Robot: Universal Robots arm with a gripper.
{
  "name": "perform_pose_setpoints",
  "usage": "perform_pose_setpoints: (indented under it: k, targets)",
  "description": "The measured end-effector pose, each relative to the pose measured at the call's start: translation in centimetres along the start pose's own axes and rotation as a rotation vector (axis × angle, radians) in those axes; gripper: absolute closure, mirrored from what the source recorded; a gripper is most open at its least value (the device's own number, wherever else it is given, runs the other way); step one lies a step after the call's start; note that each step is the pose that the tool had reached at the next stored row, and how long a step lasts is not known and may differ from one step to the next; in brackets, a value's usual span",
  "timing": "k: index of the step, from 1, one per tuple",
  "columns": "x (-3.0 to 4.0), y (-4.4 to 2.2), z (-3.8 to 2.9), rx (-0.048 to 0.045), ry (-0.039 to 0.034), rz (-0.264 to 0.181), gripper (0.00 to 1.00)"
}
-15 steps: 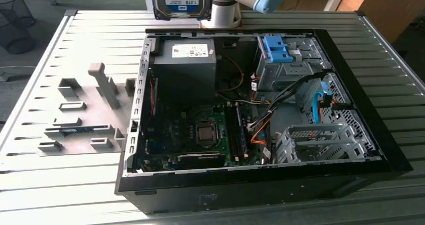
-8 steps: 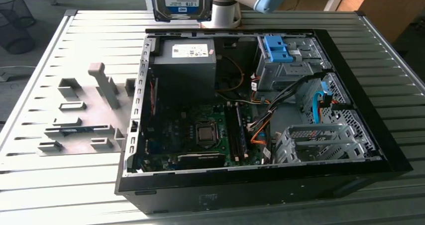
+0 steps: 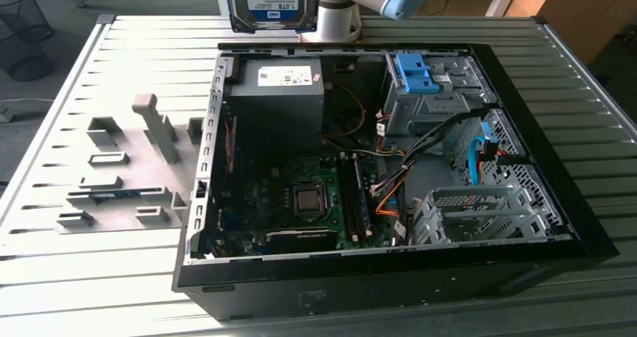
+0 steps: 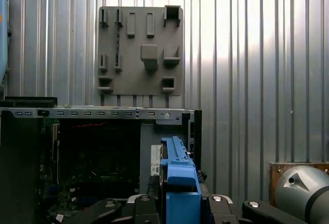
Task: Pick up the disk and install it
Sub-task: 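Pick up the disk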
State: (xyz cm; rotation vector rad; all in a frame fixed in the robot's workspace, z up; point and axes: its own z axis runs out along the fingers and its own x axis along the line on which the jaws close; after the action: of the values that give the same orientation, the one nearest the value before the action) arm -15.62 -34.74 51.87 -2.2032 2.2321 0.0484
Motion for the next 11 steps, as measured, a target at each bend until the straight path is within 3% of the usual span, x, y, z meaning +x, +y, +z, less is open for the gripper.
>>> perform_pose_setpoints:
  k: [6,11]
  targets:
    - [0.0,-0.13,-0.01,-0.0001,0.0001,0.0,0.64]
    - [-0.01,-0.93,-0.02,-0.0001,0.0,0.0,0.64]
